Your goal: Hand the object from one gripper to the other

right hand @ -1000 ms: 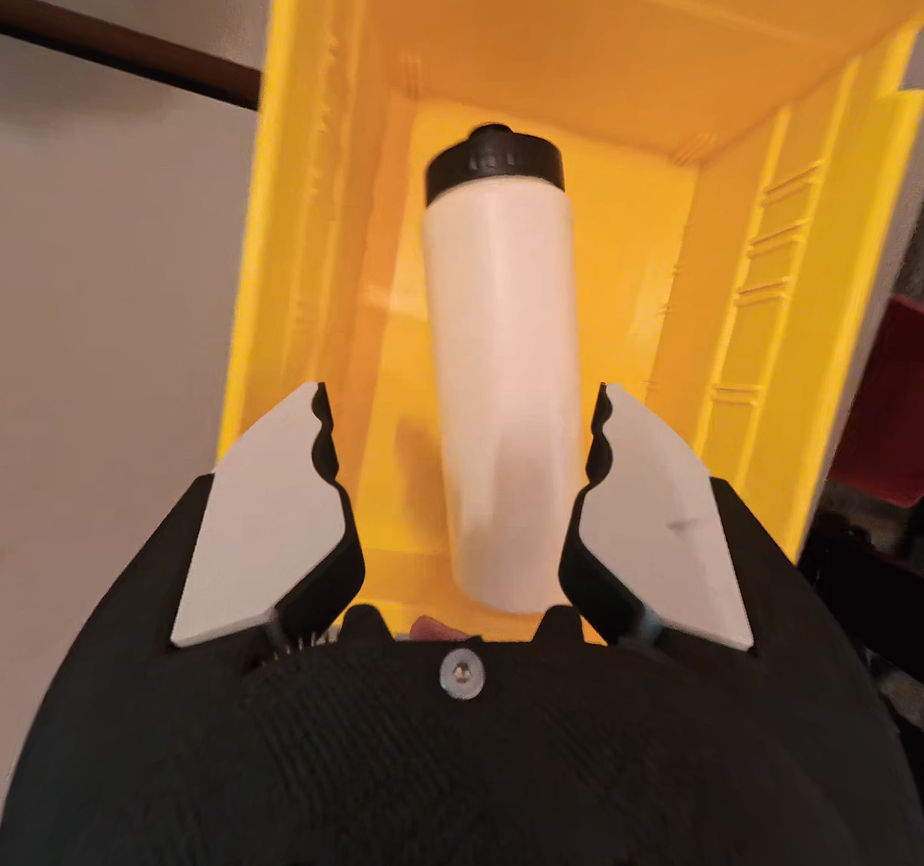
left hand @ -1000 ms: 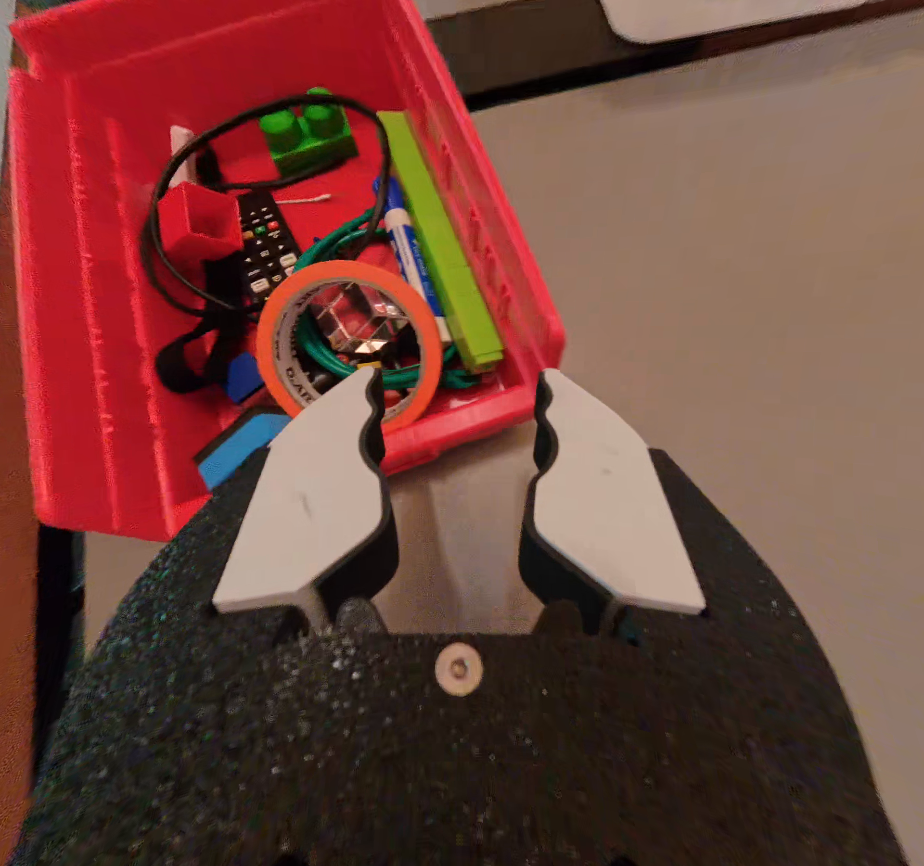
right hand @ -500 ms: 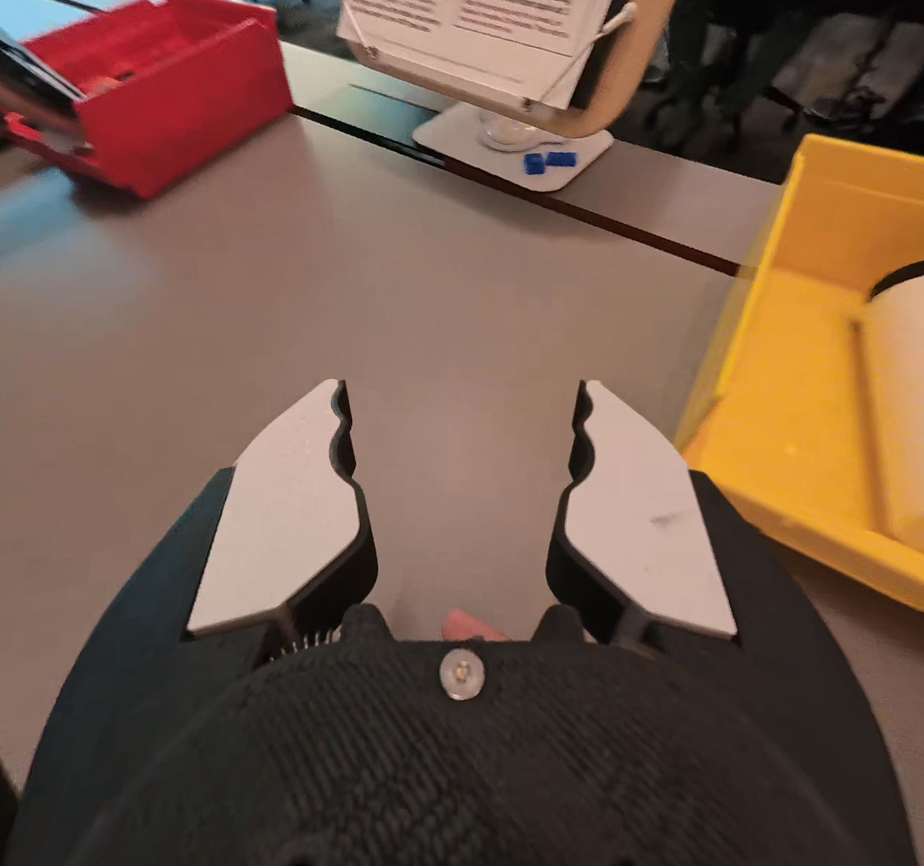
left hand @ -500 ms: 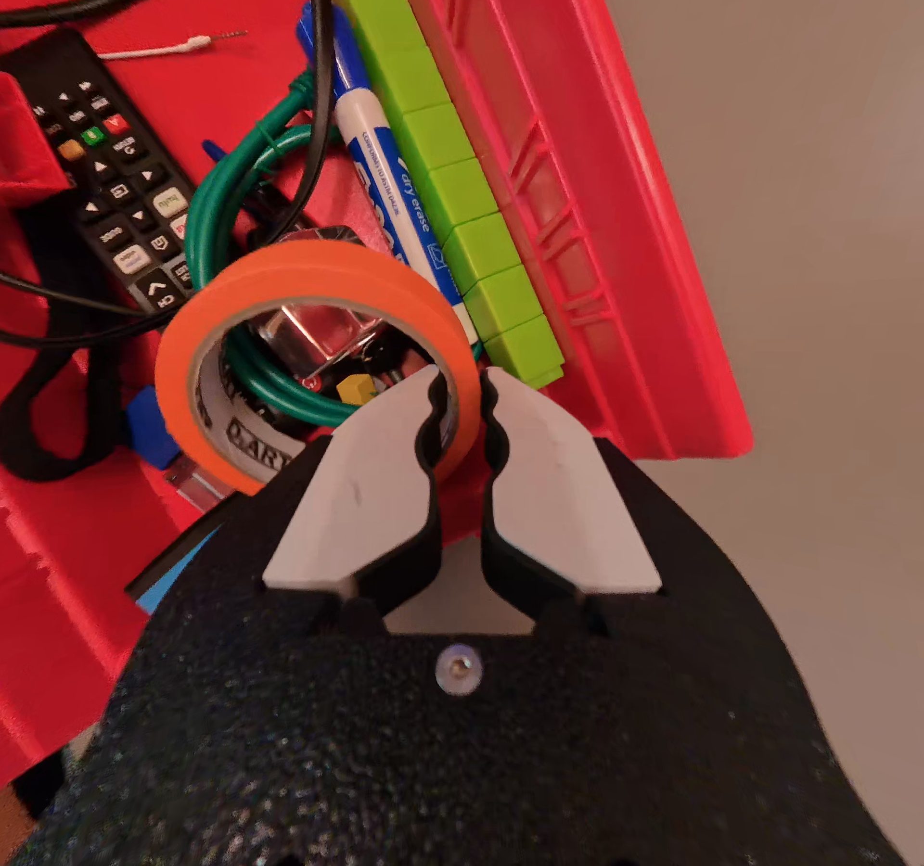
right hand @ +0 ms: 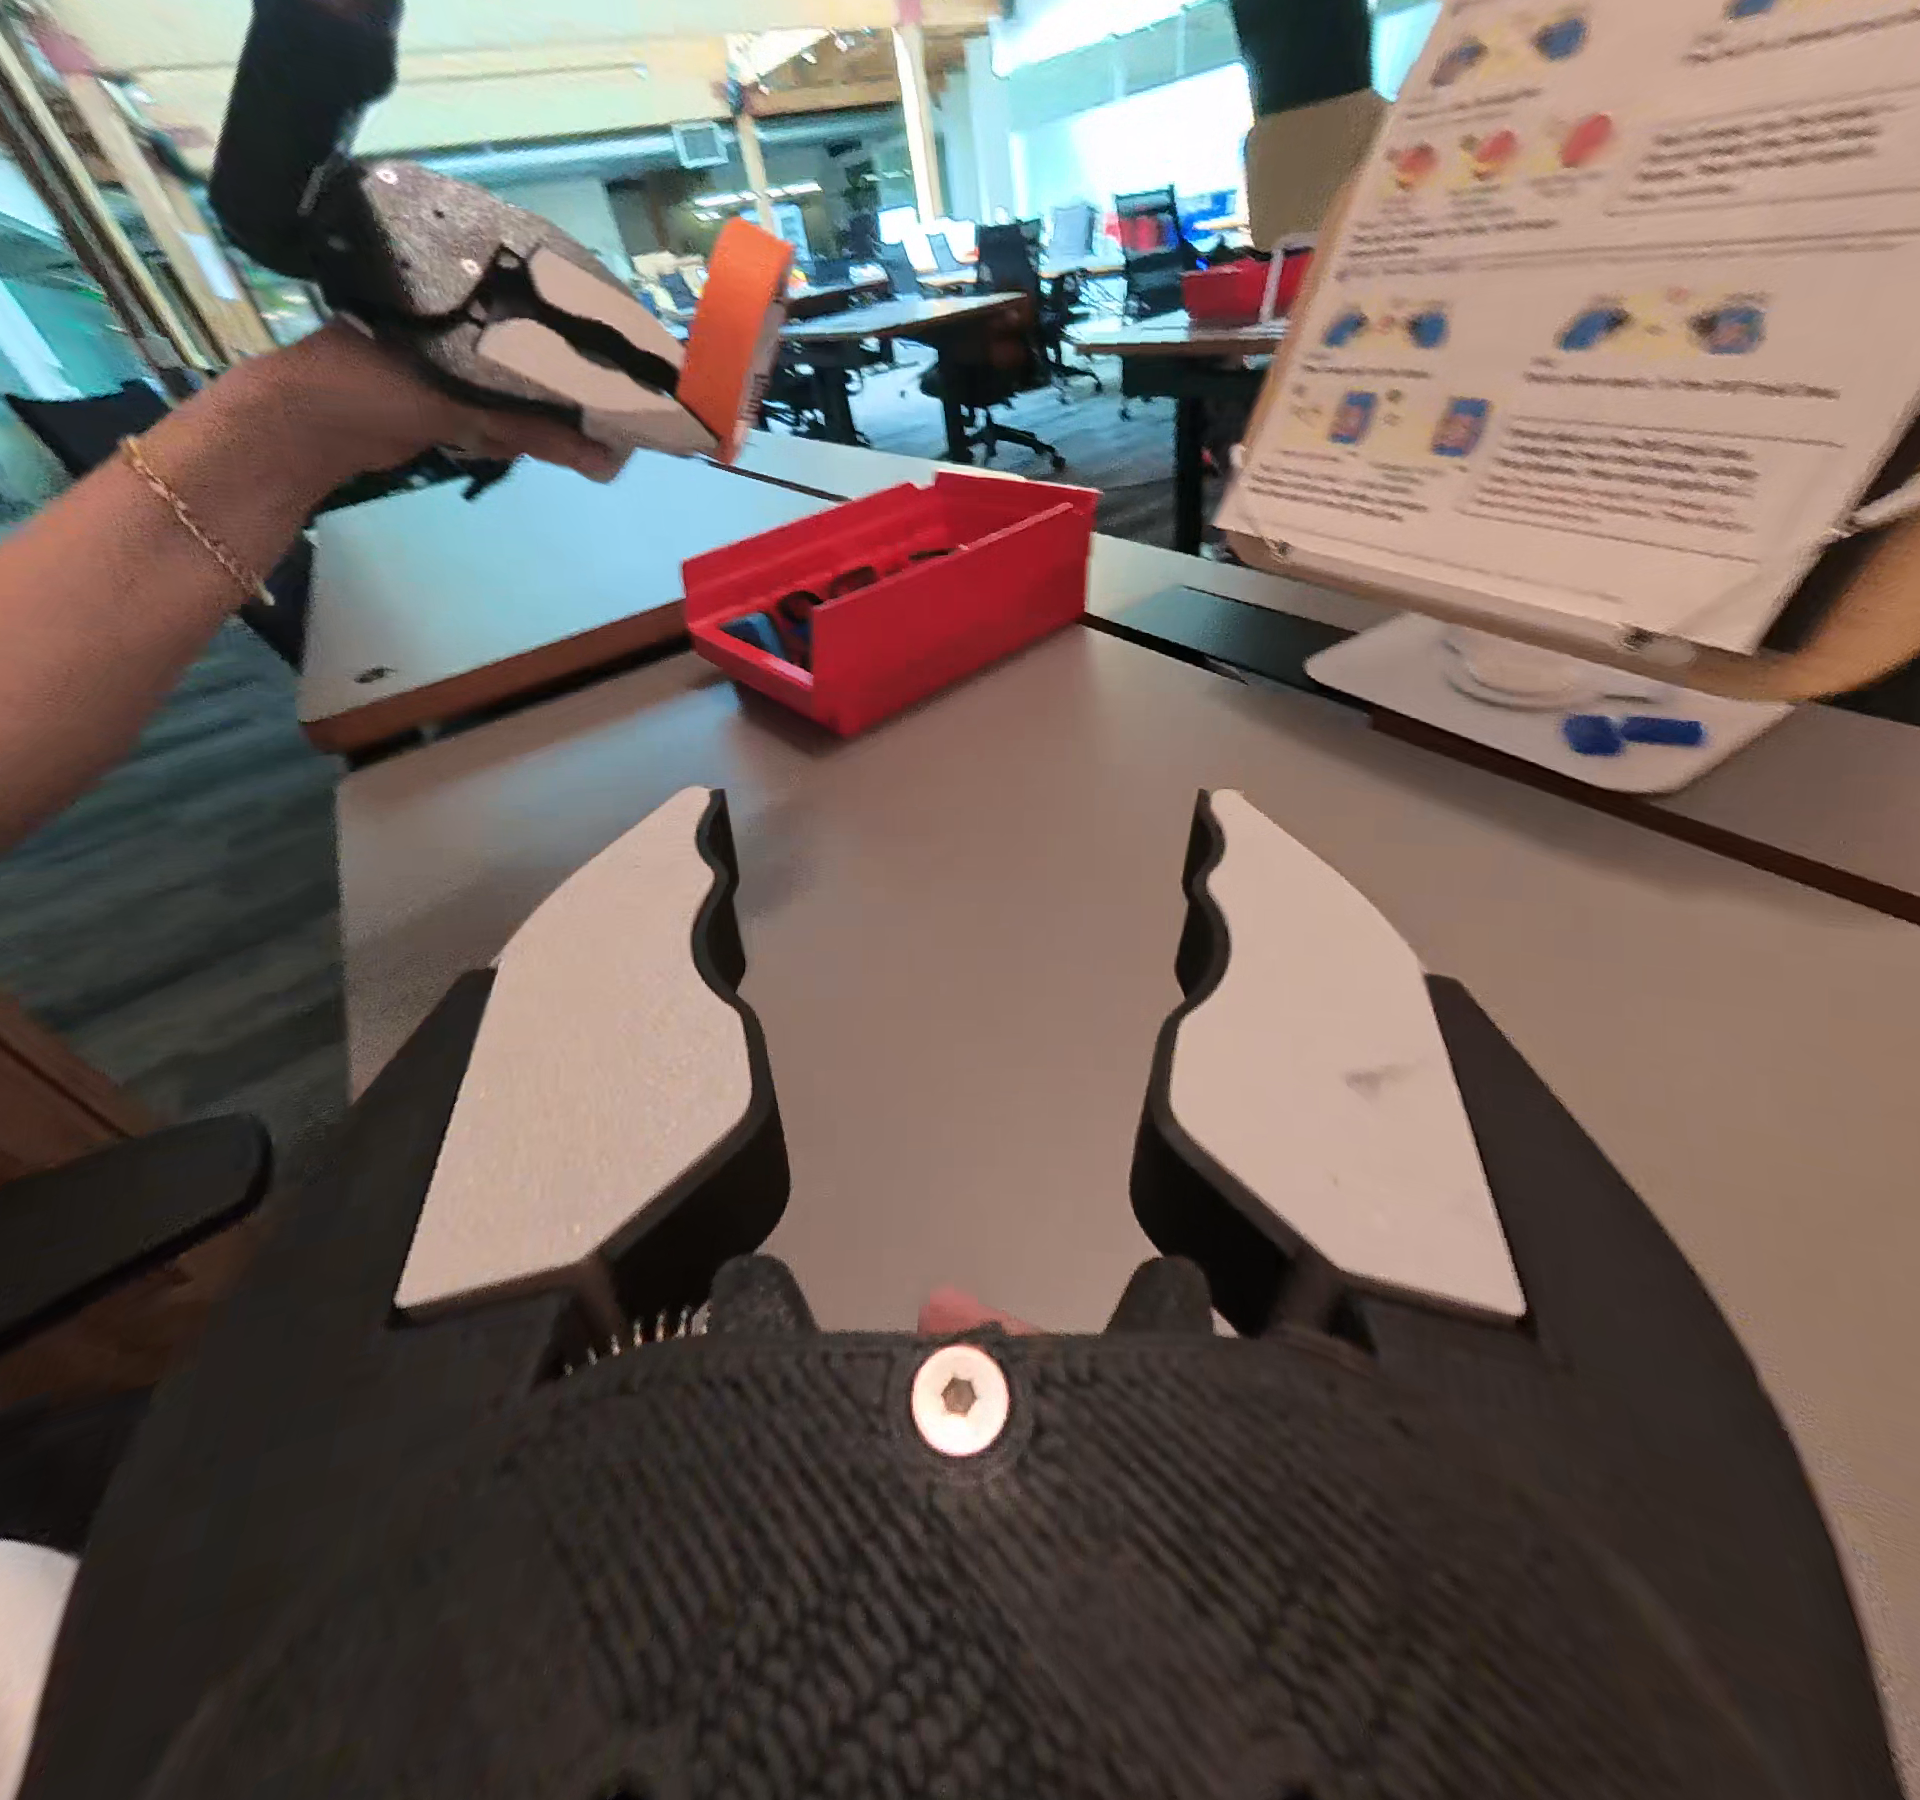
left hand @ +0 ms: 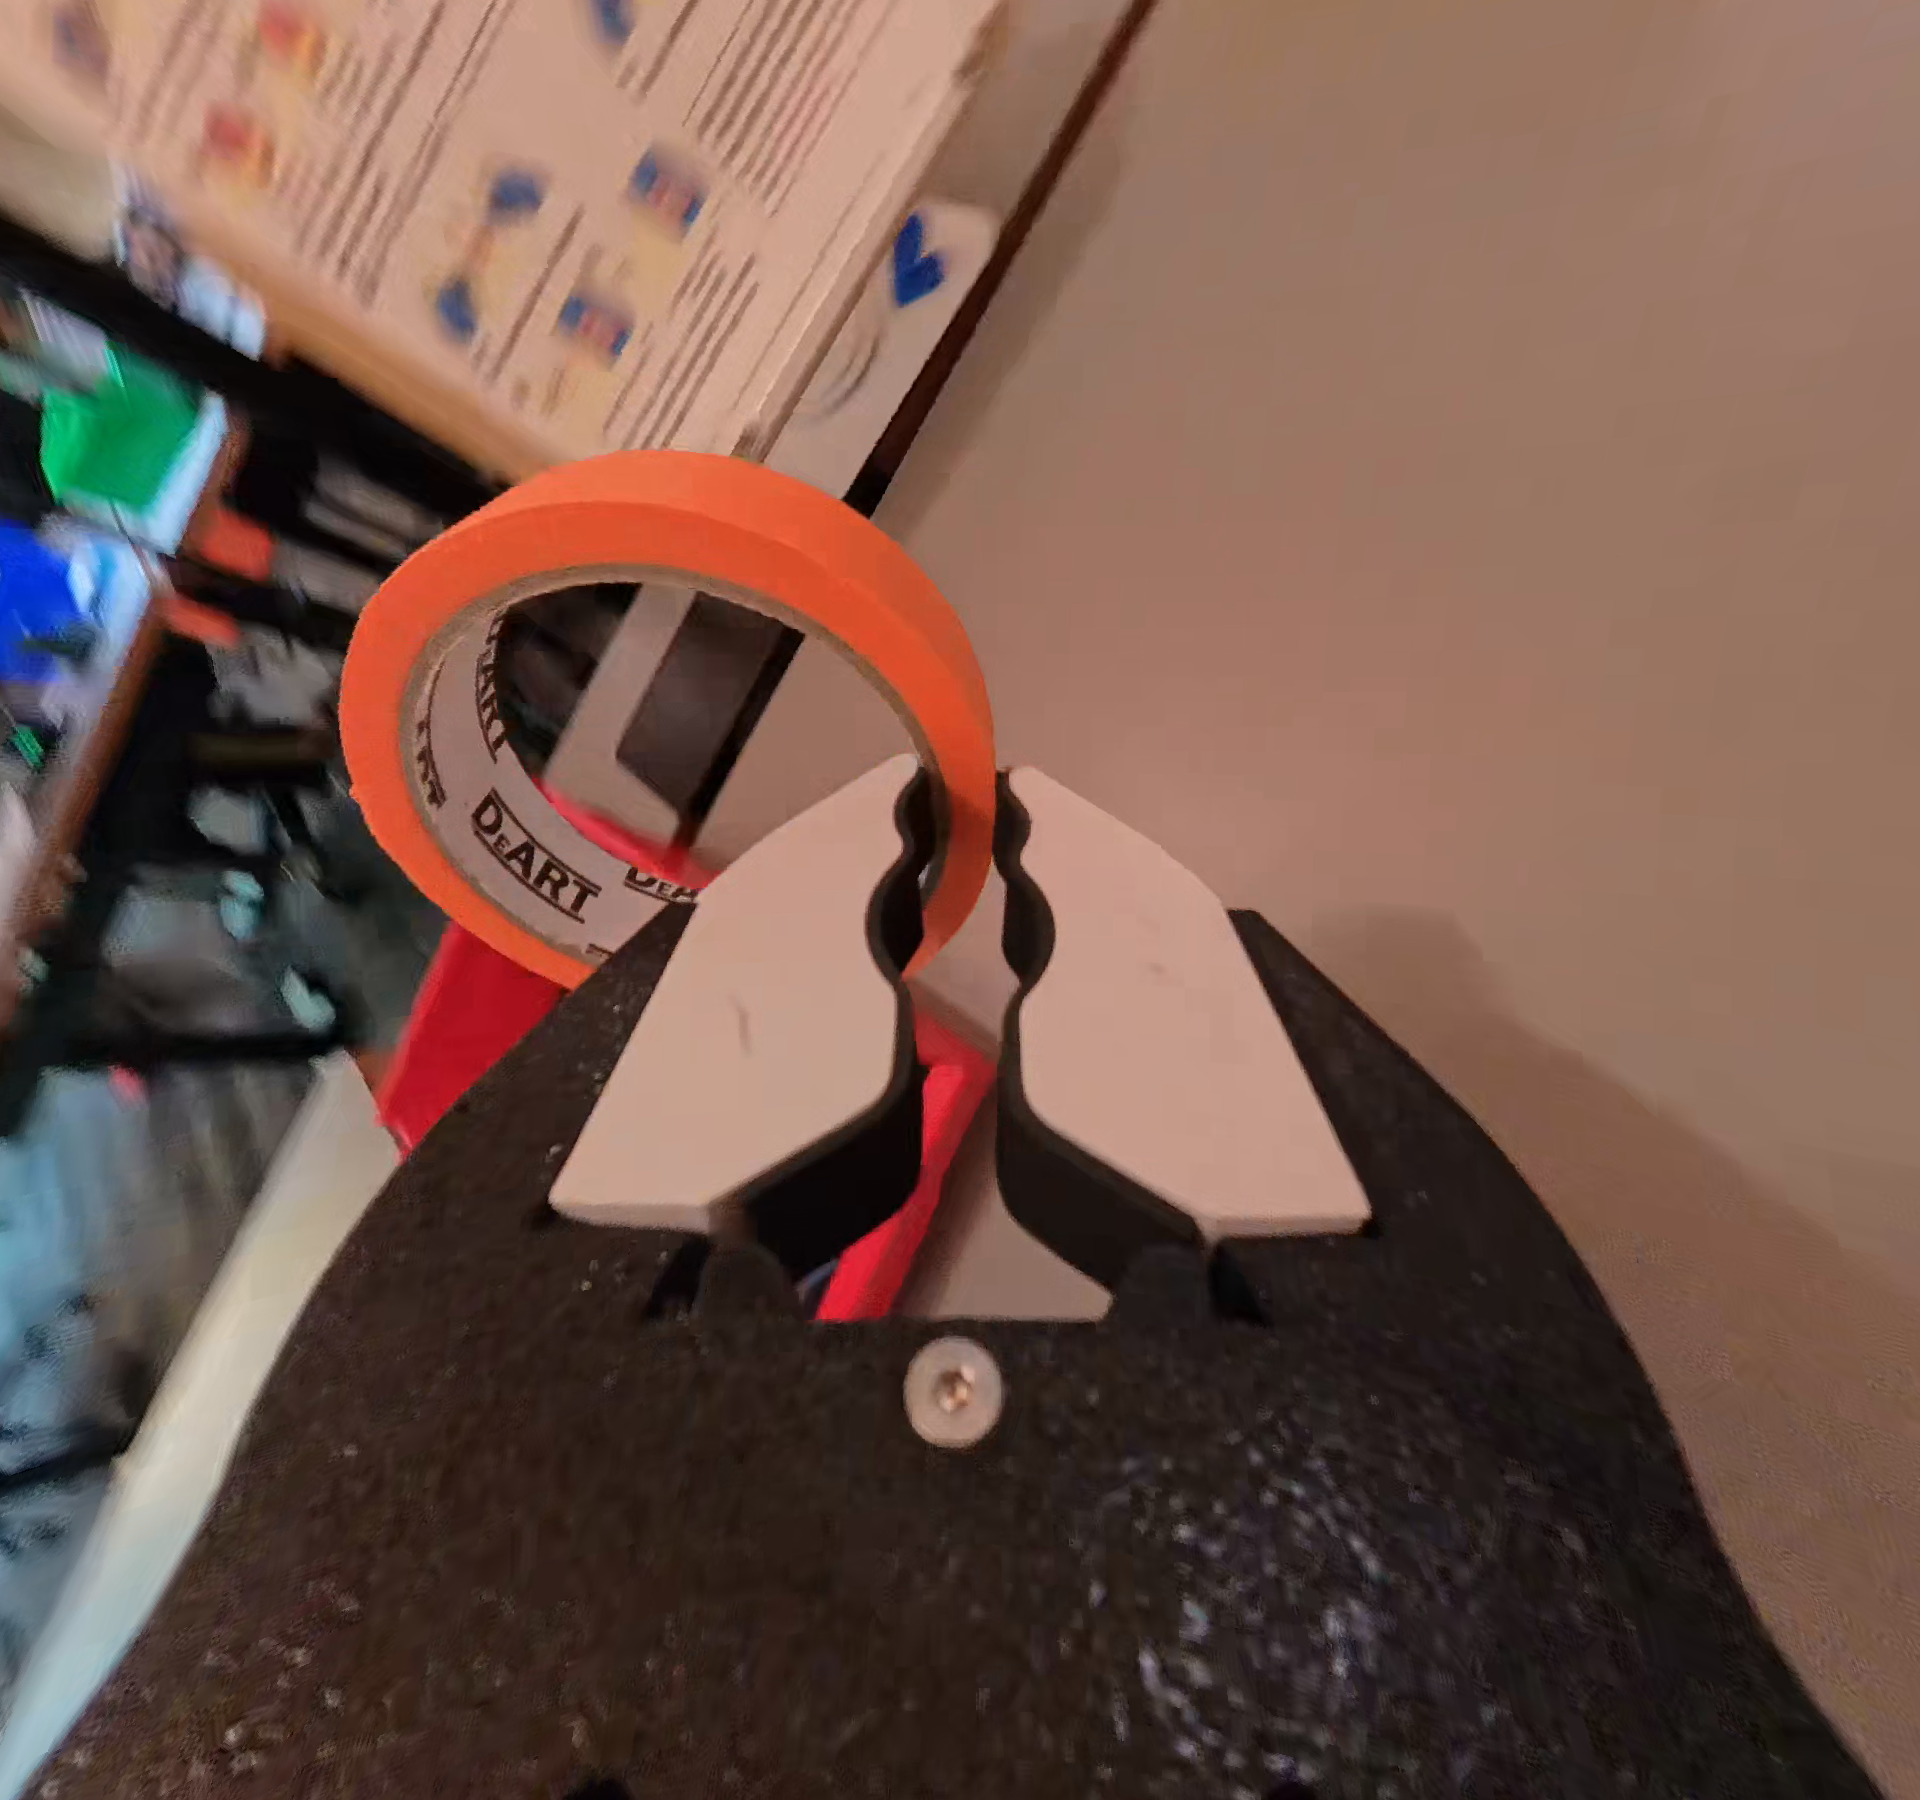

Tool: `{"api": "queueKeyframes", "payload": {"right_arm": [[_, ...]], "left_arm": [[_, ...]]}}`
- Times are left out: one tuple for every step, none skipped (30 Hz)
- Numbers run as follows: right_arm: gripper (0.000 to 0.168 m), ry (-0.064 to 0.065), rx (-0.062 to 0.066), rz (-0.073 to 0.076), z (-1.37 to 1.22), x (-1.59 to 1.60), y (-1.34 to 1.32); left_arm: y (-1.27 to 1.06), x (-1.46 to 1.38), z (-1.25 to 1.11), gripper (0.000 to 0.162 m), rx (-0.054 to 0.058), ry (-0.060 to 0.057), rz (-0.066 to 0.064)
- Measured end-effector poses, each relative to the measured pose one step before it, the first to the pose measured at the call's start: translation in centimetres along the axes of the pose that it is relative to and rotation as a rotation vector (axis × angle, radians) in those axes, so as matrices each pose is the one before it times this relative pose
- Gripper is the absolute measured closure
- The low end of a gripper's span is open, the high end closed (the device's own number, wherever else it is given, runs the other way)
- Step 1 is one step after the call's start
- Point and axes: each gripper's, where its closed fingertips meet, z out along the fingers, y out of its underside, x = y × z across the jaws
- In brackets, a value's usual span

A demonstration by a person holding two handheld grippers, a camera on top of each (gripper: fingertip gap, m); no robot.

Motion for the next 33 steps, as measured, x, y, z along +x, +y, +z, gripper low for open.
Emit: {"api": "queueKeyframes", "payload": {"right_arm": [[0.084, -0.0214, 0.0101, -0.0006, 0.657, -0.885, -0.299], [0.083, -0.0178, 0.0126, 0.006, 0.594, -0.792, -0.263], [0.081, -0.0155, 0.0266, 0.0153, 0.471, -0.74, -0.404], [0.082, -0.0091, 0.042, 0.0199, 0.28, -0.603, -0.545], [0.085, 0.0036, 0.0416, 0.0162, 0.13, -0.313, -0.475], [0.088, 0.0188, 0.0311, 0.0095, 0.051, 0.051, -0.321], [0.087, 0.0171, 0.0168, 0.0023, 0.035, 0.145, -0.091], [0.088, -0.0061, -0.0053, -0.0045, 0.036, -0.064, 0.226], [0.087, -0.0024, -0.0156, 0.0025, 0.009, 0.053, 0.329], [0.088, 0.0213, -0.0078, 0.006, -0.064, 0.425, 0.172], [0.09, 0.0267, -0.0006, -0.0013, -0.117, 0.57, 0.062], [0.09, 0.0219, -0.0005, 0.0024, -0.121, 0.544, 0.025], [0.092, -0.0046, 0.0095, 0.0114, -0.136, 0.142, -0.166], [0.104, -0.0327, 0.0148, 0.0109, -0.182, -0.306, -0.239], [0.121, -0.0235, 0.0085, -0.0013, -0.185, -0.214, -0.107], [0.134, 0.0399, 0.0046, -0.0137, -0.21, 0.725, -0.048], [0.137, 0.0112, -0.0032, -0.0277, -0.192, 0.459, 0.018], [0.137, -0.0208, -0.0107, 0.0132, -0.113, 0.07, -0.013], [0.138, -0.0234, -0.0072, 0.0187, -0.098, 0.003, -0.129], [0.138, -0.0277, -0.004, -0.014, -0.106, -0.181, -0.098], [0.138, -0.0287, -0.0073, -0.0314, -0.143, -0.283, 0.055], [0.139, -0.0179, -0.0092, -0.027, -0.179, -0.163, 0.059], [0.139, -0.0156, -0.0116, -0.0293, -0.218, -0.085, 0.07], [0.139, -0.0186, -0.0157, -0.0267, -0.257, -0.07, 0.102], [0.139, -0.0226, -0.024, -0.0344, -0.29, -0.079, 0.194], [0.139, -0.0077, -0.026, -0.0353, -0.308, 0.124, 0.258], [0.139, -0.0101, -0.0272, -0.0366, -0.292, 0.084, 0.337], [0.139, -0.0319, -0.0283, -0.0354, -0.257, -0.259, 0.416], [0.139, -0.0345, -0.0219, -0.0145, -0.173, -0.334, 0.366], [0.139, -0.0413, -0.0154, -0.0099, -0.088, -0.516, 0.256], [0.139, -0.0382, -0.0076, -0.0095, -0.015, -0.578, 0.128], [0.139, -0.0307, -0.0064, -0.0086, 0.053, -0.556, 0.03], [0.139, -0.0297, -0.0101, -0.021, 0.101, -0.62, 0.037]], "left_arm": [[-1.648, 1.927, 0.025, 0.152, 0.007, 0.0079, 0.0865], [-1.585, 1.9, 0.393, 0.152, -0.0022, 0.0085, 0.0818], [-1.442, 1.804, 0.627, 0.152, -0.0122, 0.0037, 0.0809], [-1.343, 1.583, 0.699, 0.152, -0.0196, -0.01, 0.0831], [-1.343, 1.405, 0.71, 0.152, -0.0223, -0.0169, 0.0838], [-1.46, 1.271, 0.634, 0.152, -0.0152, -0.0172, 0.0771], [-1.609, 1.029, 0.539, 0.152, -0.0017, -0.0214, 0.0657], [-1.648, 0.805, 0.459, 0.152, 0.0075, -0.0203, 0.0525], [-1.552, 0.699, 0.389, 0.152, 0.013, -0.0097, 0.0371], [-1.51, 0.519, 0.407, 0.152, 0.0196, -0.0066, 0.0248], [-1.345, 0.249, 0.403, 0.152, 0.0217, -0.0135, 0.0173], [-1.088, 0.104, 0.371, 0.152, 0.0157, -0.0152, 0.014], [-0.819, 0.079, 0.363, 0.152, 0.0058, -0.0095, 0.0115], [-0.656, 0.019, 0.356, 0.152, 0.0028, -0.0113, 0.008], [-0.593, -0.012, 0.294, 0.152, 0.0069, -0.0121, 0.0036], [-0.442, 0.057, 0.237, 0.152, 0.0053, -0.0048, -0.0036], [-0.241, 0.052, 0.199, 0.152, 0.0008, -0.0029, -0.0088], [-0.218, 0.001, 0.144, 0.152, 0.0085, -0.0087, -0.01], [-0.272, 0.006, 0.073, 0.151, 0.019, -0.0101, -0.0176], [-0.296, 0.154, -0.01, 0.15, 0.025, 0.0036, -0.0273], [-0.251, 0.247, -0.091, 0.147, 0.0238, 0.0142, -0.0357], [-0.244, 0.039, -0.193, 0.138, 0.0267, 0.0051, -0.0435], [-0.211, -0.053, -0.34, 0.13, 0.0297, 0.0064, -0.0469], [-0.245, -0.085, -0.515, 0.127, 0.0358, 0.0155, -0.0496], [-0.37, -0.27, -0.704, 0.126, 0.048, 0.0147, -0.0522], [-0.481, -0.571, -0.834, 0.125, 0.0562, 0.0061, -0.0547], [-0.518, -0.757, -0.828, 0.125, 0.0534, 0.0034, -0.0549], [-0.406, -0.681, -0.658, 0.125, 0.0384, 0.014, -0.0463], [-0.163, -0.397, -0.377, 0.125, 0.0148, 0.0275, -0.0295], [0.004, -0.188, -0.094, 0.122, -0.0015, 0.0293, -0.0102], [-0.007, 0.012, 0.118, 0.117, -0.0044, 0.0282, 0.0056], [0.008, 0.239, 0.266, 0.115, -0.0083, 0.0342, 0.0098], [0.032, 0.551, 0.32, 0.117, -0.012, 0.052, 0.007]]}}
